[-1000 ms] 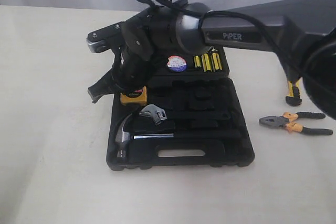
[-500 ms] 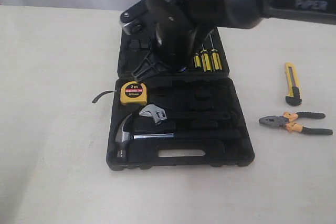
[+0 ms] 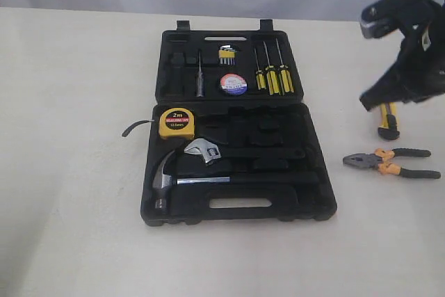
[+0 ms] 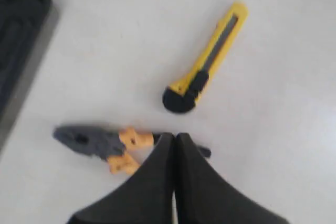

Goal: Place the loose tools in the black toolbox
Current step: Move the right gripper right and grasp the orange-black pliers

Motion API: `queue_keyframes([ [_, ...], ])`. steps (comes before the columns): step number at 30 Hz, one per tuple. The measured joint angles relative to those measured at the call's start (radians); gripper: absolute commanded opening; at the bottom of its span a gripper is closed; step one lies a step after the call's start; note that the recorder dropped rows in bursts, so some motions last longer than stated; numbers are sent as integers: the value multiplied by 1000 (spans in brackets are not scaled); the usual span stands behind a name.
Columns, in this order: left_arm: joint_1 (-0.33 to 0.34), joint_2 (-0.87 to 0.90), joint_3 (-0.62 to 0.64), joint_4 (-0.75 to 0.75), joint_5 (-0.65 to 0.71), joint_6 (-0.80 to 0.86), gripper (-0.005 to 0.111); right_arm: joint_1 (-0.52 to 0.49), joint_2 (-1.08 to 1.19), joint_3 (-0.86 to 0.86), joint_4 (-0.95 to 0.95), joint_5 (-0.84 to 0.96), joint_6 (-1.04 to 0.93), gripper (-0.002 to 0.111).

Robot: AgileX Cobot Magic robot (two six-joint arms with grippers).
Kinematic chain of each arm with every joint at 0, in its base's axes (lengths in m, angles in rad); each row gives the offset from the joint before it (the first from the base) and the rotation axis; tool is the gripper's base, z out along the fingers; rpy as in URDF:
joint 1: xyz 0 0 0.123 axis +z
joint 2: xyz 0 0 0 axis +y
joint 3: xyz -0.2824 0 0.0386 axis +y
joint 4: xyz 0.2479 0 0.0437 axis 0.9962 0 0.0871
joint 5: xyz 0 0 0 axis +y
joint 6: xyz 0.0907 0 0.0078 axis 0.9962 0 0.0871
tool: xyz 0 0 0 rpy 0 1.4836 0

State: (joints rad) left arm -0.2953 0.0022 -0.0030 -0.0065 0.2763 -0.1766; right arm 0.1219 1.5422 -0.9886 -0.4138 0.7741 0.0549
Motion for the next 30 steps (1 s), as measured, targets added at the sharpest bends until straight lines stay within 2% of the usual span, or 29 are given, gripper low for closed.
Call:
queue_keyframes([
  [4,0,0,0,0,0,0,0,-54,43,47,10,48,-72,-1],
  [10,0,0,0,0,0,0,0,-54,45,47,165,71,-293,-1],
  [18,0,0,0,0,0,0,0,-54,84,47,174,51,-346,0],
  [20,0,0,0,0,0,0,0,-54,122,47,174,49,-346,9],
  [22,0,0,0,0,0,0,0,-54,165,47,174,49,-346,25],
  [25,0,0,0,0,0,0,0,-54,221,47,174,49,-340,64],
  [26,0,0,0,0,0,0,0,-54,234,47,174,51,-340,72],
  [27,0,0,0,0,0,0,0,-54,247,47,172,51,-340,75],
  [30,0,0,0,0,0,0,0,-54,265,47,158,21,-340,76],
])
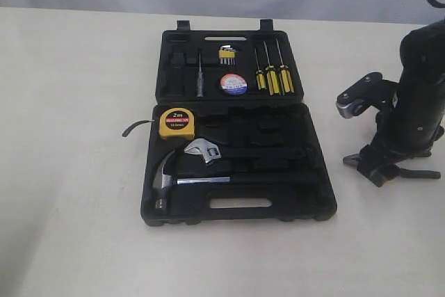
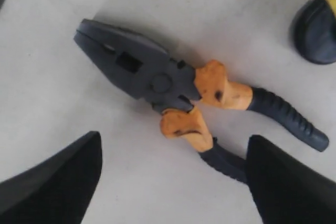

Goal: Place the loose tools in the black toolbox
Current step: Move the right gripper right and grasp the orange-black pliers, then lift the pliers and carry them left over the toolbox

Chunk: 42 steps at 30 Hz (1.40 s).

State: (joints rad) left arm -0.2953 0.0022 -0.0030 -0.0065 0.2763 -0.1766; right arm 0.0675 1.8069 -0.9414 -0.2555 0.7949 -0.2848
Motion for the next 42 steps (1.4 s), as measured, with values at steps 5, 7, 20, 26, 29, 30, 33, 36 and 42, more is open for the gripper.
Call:
queue_keyframes([
  [5,0,0,0,0,0,0,0,0,0,0,-8,-55,-28,76],
  [7,0,0,0,0,0,0,0,0,1,0,-10,-71,-56,76],
  [20,0,0,0,0,0,0,0,0,101,-17,-29,-122,-103,53],
  [26,0,0,0,0,0,0,0,0,107,-21,-55,-162,-108,65],
  [29,0,0,0,0,0,0,0,13,107,-23,-57,-167,-111,44],
  [30,0,0,0,0,0,0,0,20,110,-23,-57,-167,-107,30],
  [33,0,0,0,0,0,0,0,47,113,-23,-56,-164,-104,0],
  [36,0,0,0,0,0,0,0,58,114,-23,-70,-166,-104,-1],
  [42,0,0,0,0,0,0,0,83,93,-16,-65,-251,-78,-1],
])
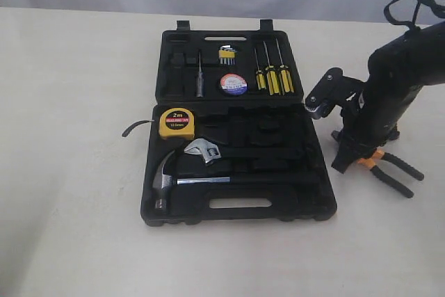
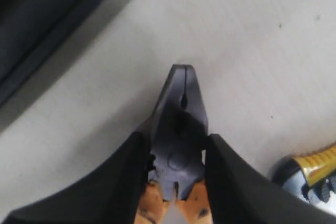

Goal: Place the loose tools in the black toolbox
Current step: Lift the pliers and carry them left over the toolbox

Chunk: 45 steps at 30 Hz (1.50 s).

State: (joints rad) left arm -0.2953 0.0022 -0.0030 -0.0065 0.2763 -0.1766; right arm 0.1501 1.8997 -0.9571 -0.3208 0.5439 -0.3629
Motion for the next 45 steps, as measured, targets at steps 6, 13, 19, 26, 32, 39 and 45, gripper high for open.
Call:
queue_keyframes([
  [6,0,0,0,0,0,0,0,35,-69,16,56,-61,6,-1],
  [13,0,0,0,0,0,0,0,70,-185,-53,125,-52,0,-1],
  [19,0,0,0,0,0,0,0,144,-222,-134,262,-17,-128,-1],
  [26,0,0,0,0,0,0,0,239,-190,-145,403,-103,-336,-1],
  [32,0,0,0,0,0,0,0,242,-102,-145,405,-116,-451,-1],
  [39,0,0,0,0,0,0,0,242,-45,-145,405,-245,-516,-1],
  [45,0,0,0,0,0,0,0,242,-30,-145,405,-258,-610,-1],
])
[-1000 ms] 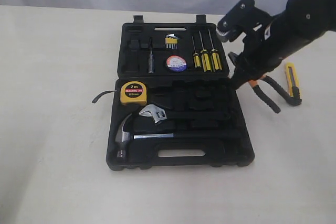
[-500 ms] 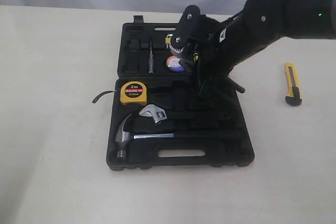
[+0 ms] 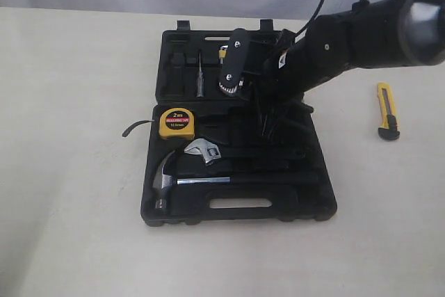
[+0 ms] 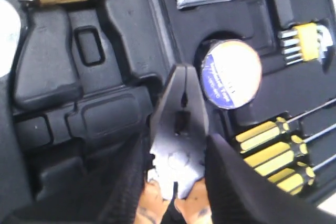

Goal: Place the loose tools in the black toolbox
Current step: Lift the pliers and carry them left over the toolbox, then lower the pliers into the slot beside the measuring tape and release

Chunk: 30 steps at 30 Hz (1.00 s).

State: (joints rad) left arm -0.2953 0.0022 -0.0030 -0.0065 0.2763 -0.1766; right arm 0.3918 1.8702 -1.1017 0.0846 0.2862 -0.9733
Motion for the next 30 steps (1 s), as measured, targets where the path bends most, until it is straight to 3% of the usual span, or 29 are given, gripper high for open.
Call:
queue_keyframes([
  [9,0,0,0,0,0,0,0,0,55,-10,67,-17,-100,-1],
  [19,0,0,0,0,0,0,0,0,66,-13,425,141,-406,-1],
  [30,0,0,0,0,0,0,0,0,66,-13,530,43,-420,-1],
])
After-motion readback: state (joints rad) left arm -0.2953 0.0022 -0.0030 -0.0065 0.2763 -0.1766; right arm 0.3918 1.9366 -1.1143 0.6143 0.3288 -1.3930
